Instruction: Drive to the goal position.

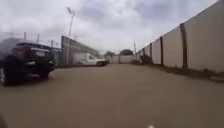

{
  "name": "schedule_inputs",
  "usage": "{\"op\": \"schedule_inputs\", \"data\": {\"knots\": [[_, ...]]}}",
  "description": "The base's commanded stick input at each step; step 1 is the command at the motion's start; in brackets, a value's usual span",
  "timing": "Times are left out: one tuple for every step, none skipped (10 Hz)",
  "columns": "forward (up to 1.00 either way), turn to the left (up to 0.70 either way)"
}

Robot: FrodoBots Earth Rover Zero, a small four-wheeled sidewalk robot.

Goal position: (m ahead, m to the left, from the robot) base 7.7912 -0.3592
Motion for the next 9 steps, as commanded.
{"op": "schedule_inputs", "data": {"knots": [[1.0, -0.27], [1.0, -0.27], [1.0, -0.27], [1.0, -0.27], [1.0, -0.14], [1.0, 0.0], [1.0, 0.0], [1.0, 0.0], [1.0, 0.0]]}}
